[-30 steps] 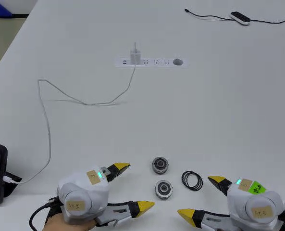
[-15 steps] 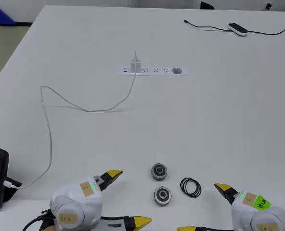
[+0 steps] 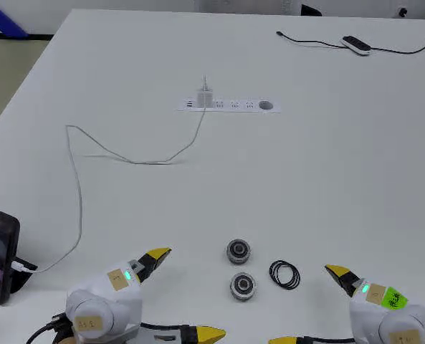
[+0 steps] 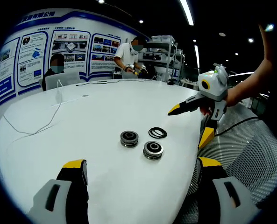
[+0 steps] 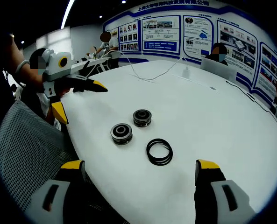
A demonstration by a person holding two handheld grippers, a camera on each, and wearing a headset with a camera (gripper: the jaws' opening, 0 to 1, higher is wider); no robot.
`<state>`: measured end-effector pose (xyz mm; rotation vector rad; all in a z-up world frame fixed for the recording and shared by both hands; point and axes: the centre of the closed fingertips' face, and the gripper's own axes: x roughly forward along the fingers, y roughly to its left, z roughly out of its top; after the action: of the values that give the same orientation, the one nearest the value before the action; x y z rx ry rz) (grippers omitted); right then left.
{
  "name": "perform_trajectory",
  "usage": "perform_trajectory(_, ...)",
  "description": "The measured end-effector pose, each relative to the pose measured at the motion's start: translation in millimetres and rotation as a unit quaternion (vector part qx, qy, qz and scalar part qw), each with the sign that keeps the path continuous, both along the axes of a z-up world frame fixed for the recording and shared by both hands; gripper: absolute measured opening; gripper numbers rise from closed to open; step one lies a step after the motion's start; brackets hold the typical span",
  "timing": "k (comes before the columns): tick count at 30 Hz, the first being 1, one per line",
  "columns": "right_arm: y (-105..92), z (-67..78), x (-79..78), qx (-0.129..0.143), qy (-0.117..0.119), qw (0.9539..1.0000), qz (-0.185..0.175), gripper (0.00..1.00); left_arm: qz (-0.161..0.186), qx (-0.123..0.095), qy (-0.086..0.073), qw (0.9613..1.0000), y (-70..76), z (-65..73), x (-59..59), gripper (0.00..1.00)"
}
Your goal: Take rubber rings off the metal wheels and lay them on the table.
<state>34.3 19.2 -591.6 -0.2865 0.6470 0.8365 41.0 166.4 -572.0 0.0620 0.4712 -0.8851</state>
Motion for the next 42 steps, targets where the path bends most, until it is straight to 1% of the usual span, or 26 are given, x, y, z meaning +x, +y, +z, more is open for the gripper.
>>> perform_trajectory(2,-0.7,1.1,0.9,0.001,-0.002,1.0,0.001,0.99,0.001,0.0,-0.002,1.0,0.4,1.0,-0.1,1.0)
perform_trajectory(4,-0.7,2.0,1.9,0.003,-0.002,1.0,0.0,0.99,0.002,0.002,0.002,1.0,1.1,0.1,-0.8,1.0)
perform_trajectory(6,-1.0,2.3,2.4,0.002,-0.004,1.0,0.002,0.99,0.002,0.001,0.0,1.0,1.0,1.0,-1.1,1.0)
perform_trajectory(16,-2.1,-0.1,0.0,0.004,0.004,1.0,-0.003,0.99,0.005,0.002,0.002,1.0,3.4,1.2,-2.3,1.0)
perform_trajectory(42,-3.3,-1.1,-1.4,0.004,0.009,0.9999,-0.003,0.99,-0.001,0.009,0.002,1.0,5.9,2.1,-5.2,0.98)
